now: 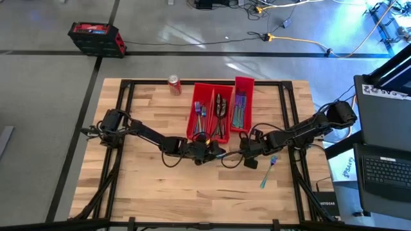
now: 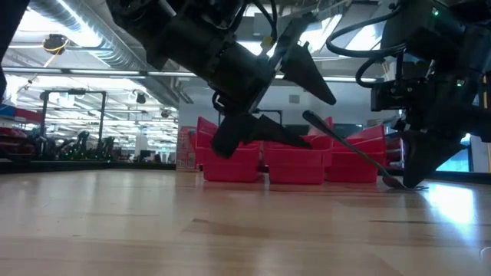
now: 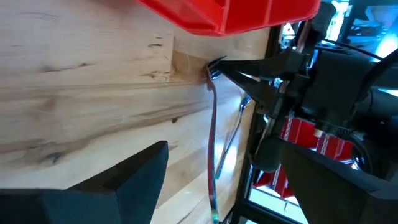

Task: Sort silverware
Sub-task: Put the purple fork into the left red bin

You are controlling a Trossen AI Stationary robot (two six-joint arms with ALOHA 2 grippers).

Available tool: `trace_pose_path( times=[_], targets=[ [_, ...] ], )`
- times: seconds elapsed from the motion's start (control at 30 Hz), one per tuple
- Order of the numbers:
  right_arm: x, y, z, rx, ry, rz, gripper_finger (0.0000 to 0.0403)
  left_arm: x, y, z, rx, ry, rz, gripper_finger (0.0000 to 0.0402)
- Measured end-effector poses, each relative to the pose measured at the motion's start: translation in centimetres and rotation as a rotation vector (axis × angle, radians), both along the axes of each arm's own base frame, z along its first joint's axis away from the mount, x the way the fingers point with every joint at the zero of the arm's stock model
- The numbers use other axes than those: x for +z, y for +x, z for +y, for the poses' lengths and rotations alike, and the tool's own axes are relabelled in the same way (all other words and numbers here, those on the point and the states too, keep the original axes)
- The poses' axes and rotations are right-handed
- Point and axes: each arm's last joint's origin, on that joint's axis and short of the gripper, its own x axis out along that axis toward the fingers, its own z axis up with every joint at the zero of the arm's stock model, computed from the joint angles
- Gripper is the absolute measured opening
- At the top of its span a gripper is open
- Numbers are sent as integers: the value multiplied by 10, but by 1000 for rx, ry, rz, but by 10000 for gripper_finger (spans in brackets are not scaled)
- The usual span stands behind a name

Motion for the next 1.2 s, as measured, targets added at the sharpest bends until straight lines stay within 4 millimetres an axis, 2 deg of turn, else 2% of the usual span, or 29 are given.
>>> trace_pose_path(
  times=[0.13, 0.4, 0.6, 0.7, 0.97, 1.2],
  targets=[
    [0, 0, 0, -1, 0, 0, 0, 0, 0, -5, 10, -9, 0, 299],
    [0, 0, 0, -3, -9, 3, 0, -4, 22, -14, -37, -32, -12, 299],
    [0, 0, 0, -4, -9, 3, 0, -4, 23, -13, -26, -27, -13, 295],
    [0, 0, 0, -5, -11, 2, 0, -4, 23, -13, -15, -26, -14, 270],
    [0, 0, -1, -5, -16, 0, 0, -4, 23, -13, -11, -20, -13, 172],
    [0, 0, -1, -5, -17, 0, 0, -4, 23, -13, -10, -21, -19, 133]
  ],
)
